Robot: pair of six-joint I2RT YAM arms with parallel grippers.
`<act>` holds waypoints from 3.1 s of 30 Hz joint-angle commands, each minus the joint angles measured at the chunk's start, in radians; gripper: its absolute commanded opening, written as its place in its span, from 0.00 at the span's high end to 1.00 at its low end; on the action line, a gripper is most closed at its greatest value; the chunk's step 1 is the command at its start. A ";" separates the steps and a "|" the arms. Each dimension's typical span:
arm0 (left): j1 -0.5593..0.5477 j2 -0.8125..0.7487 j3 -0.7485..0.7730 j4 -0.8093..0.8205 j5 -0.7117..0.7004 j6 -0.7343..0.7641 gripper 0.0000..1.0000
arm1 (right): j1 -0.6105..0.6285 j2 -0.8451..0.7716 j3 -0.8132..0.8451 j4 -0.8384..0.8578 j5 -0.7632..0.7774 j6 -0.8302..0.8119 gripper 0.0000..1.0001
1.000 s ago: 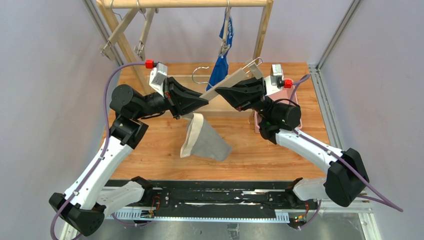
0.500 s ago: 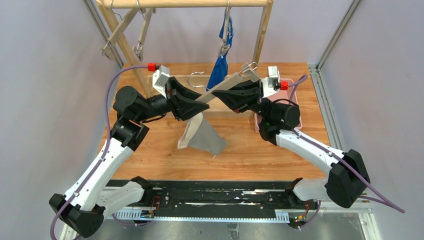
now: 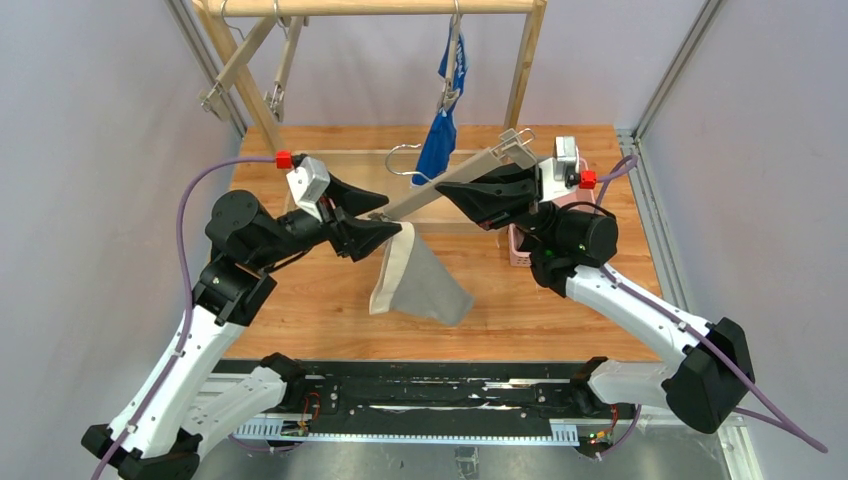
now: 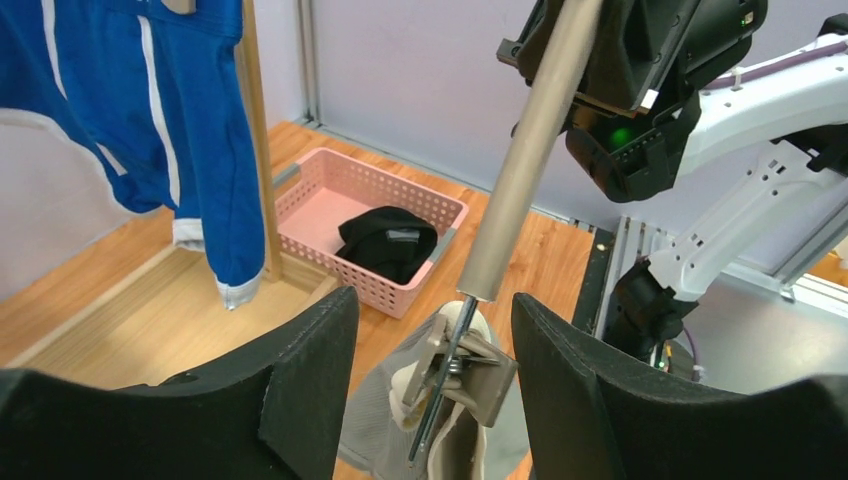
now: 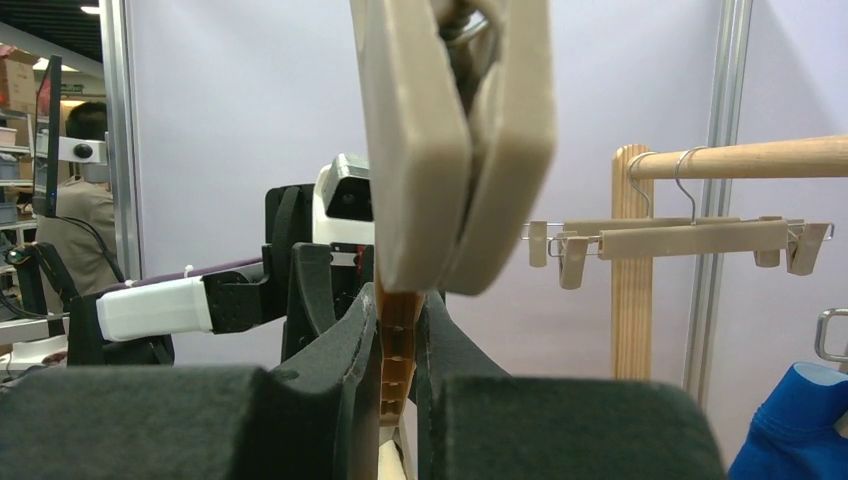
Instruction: Remove the underwear clipped to the hanger
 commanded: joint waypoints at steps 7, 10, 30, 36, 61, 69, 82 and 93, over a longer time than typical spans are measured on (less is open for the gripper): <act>-0.006 0.003 0.018 0.030 0.074 0.022 0.72 | 0.012 -0.033 -0.005 -0.009 0.010 -0.029 1.00; -0.006 0.023 0.029 0.032 0.110 0.012 0.94 | 0.012 -0.039 -0.007 -0.021 0.012 -0.035 0.99; -0.006 0.101 0.053 0.295 0.199 -0.160 0.51 | 0.012 -0.047 -0.011 -0.054 0.015 -0.046 0.99; -0.006 0.126 0.031 0.347 0.220 -0.207 0.59 | 0.012 -0.043 -0.011 -0.040 0.019 -0.035 0.99; -0.007 0.138 -0.004 0.347 0.279 -0.229 1.00 | 0.012 -0.010 0.005 -0.013 0.047 -0.008 0.99; -0.008 0.130 -0.010 0.348 0.338 -0.239 0.95 | 0.014 0.002 0.011 0.007 0.047 0.005 1.00; -0.007 0.135 -0.014 0.348 0.382 -0.249 0.72 | 0.026 -0.006 0.024 -0.021 0.035 -0.006 1.00; -0.006 0.146 -0.013 0.331 0.389 -0.248 1.00 | 0.028 -0.018 0.022 -0.043 0.037 -0.022 0.99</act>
